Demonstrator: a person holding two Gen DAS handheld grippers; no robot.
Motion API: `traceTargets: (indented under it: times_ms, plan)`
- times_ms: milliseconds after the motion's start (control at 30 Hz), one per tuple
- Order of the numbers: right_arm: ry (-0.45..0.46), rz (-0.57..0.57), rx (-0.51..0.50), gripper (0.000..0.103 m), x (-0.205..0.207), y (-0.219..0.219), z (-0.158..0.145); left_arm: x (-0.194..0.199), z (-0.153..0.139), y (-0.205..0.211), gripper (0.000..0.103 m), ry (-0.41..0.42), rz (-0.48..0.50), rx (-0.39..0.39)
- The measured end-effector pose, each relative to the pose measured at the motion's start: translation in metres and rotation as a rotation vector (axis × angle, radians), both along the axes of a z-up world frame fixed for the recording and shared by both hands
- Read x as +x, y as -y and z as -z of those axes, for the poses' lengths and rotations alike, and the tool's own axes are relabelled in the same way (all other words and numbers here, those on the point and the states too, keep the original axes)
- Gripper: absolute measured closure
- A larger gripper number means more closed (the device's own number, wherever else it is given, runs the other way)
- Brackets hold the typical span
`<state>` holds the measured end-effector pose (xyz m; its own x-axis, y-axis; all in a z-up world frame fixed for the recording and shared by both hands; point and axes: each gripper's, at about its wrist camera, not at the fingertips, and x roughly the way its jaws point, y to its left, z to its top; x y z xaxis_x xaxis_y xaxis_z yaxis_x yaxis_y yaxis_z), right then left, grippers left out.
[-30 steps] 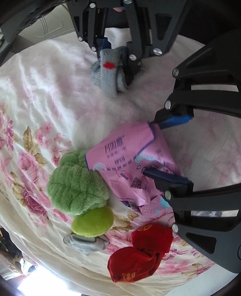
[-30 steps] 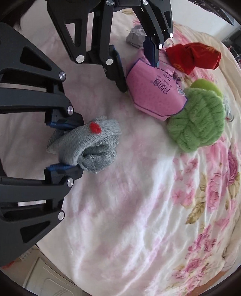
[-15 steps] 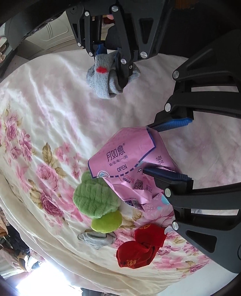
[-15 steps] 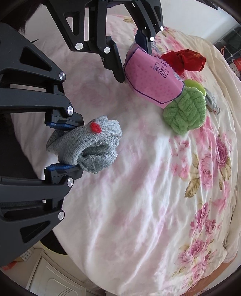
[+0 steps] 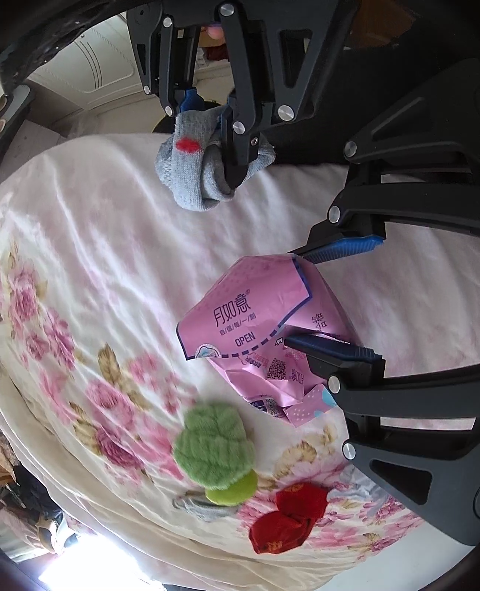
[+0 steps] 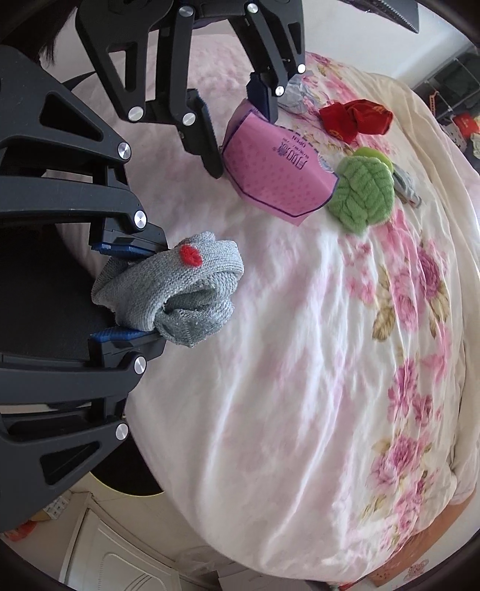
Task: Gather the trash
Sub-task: 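Carry the pink bag and grey sock off the bed over the trash bin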
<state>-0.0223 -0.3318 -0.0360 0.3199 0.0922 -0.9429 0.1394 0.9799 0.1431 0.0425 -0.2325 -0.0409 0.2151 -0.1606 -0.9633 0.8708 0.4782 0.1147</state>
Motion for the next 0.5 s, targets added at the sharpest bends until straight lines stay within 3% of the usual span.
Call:
traceTargets:
  times_ms: [500]
  plan:
    - [0.046,0.130,0.008,0.076,-0.078,0.093,-0.014,-0.061,-0.004,0.085,0.064,-0.009,0.085,0.016]
